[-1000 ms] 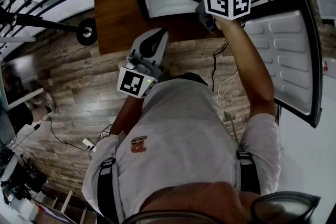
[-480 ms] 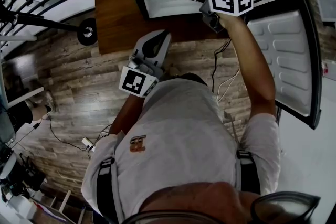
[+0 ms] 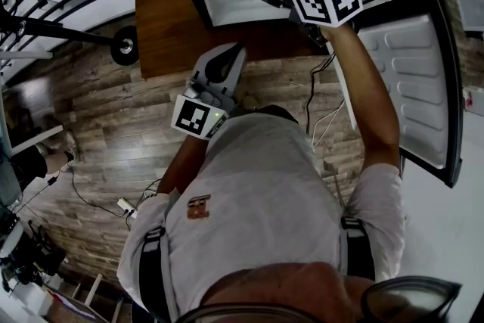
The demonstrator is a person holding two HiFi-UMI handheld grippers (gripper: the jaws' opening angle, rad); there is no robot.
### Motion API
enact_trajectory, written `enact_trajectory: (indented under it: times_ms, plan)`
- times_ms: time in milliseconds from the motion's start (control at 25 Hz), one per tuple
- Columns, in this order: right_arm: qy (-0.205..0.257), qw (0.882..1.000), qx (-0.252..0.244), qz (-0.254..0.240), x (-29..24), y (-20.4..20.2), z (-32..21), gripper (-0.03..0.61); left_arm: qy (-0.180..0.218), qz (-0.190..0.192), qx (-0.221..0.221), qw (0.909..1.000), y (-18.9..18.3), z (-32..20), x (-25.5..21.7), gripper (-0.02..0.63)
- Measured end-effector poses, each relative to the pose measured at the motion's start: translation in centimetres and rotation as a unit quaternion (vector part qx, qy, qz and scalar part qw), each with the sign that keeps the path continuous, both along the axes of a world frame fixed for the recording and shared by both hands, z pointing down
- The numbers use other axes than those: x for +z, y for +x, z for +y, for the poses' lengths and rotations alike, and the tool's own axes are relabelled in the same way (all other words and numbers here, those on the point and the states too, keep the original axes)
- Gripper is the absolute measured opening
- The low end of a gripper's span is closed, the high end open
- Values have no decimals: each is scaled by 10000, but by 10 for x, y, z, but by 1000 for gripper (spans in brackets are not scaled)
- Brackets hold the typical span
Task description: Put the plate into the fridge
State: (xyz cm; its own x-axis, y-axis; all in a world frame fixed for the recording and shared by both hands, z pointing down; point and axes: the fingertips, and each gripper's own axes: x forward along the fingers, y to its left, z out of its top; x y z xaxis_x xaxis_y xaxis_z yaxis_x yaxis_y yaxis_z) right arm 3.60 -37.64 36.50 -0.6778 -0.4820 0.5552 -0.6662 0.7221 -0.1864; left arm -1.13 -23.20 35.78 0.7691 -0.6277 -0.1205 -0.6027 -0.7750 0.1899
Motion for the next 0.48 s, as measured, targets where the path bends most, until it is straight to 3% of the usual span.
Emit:
enact_trajectory:
  times_ms: [240,480]
  plan:
    - [110,9991,226,350,7,7,-4,255,-28,-7,-14,10000,1,-3,3,18]
    - [183,9892,-311,1419,11,7,4,255,-54,-15,57,10000,5,0,4,18]
